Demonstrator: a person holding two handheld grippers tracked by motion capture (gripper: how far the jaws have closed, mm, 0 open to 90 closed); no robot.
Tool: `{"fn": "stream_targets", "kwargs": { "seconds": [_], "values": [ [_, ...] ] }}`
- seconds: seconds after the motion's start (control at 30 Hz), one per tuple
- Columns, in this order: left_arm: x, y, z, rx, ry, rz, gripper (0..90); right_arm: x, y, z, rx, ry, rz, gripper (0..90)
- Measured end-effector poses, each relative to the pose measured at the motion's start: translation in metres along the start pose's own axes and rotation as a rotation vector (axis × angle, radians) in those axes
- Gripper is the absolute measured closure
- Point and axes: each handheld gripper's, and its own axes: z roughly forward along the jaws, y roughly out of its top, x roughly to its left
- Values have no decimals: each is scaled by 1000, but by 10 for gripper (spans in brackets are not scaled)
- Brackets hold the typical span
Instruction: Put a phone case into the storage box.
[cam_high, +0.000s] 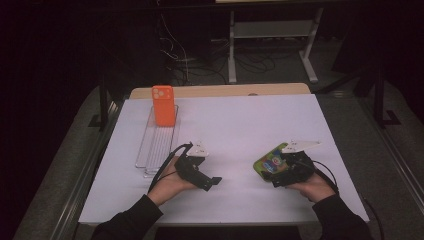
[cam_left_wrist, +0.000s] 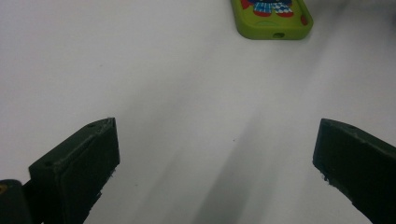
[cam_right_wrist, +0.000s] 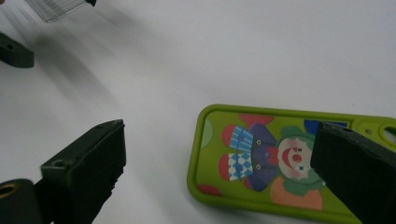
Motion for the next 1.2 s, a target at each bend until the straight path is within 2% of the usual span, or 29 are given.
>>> {"fn": "stream_targets", "kwargs": {
  "seconds": [0.13, 0.27, 0.47, 0.5, 0.67, 0.7, 0.73, 0.9, 0.93, 1.0, 1.2],
  "values": [
    [0, 0, 1, 7, -2, 6, 0, -4, 13, 5, 31, -11, 23, 165],
    [1, 0, 1, 16, 0, 16, 0, -8, 27, 12, 58, -28, 64, 380],
    [2, 0, 0, 18, 7, 30, 0, -9, 43, 31, 86, -26, 39, 659],
    [2, 0, 0, 17, 7, 29, 0, -7, 46, 35, 104, -24, 52, 705],
    [2, 0, 0, 4, 8, 9, 0, -1, 53, 58, 158, -3, 36, 855],
    [2, -1, 0, 2, 12, 8, 0, 1, 55, 63, 172, -7, 26, 876],
    [3, -1, -1, 18, 12, 22, 0, 2, 55, 65, 177, -6, 22, 879],
    [1, -1, 0, 6, 8, -7, 0, 5, 54, 76, 218, -5, 4, 882],
    [2, -1, 0, 16, 10, 5, 0, 5, 53, 79, 226, -7, -6, 882],
    [1, -1, 0, 19, 11, 2, 0, 7, 52, 80, 243, -5, 5, 882],
    [1, -1, 1, 26, 5, 10, 0, 8, 47, 80, 280, -13, -6, 883]
  ]
}}
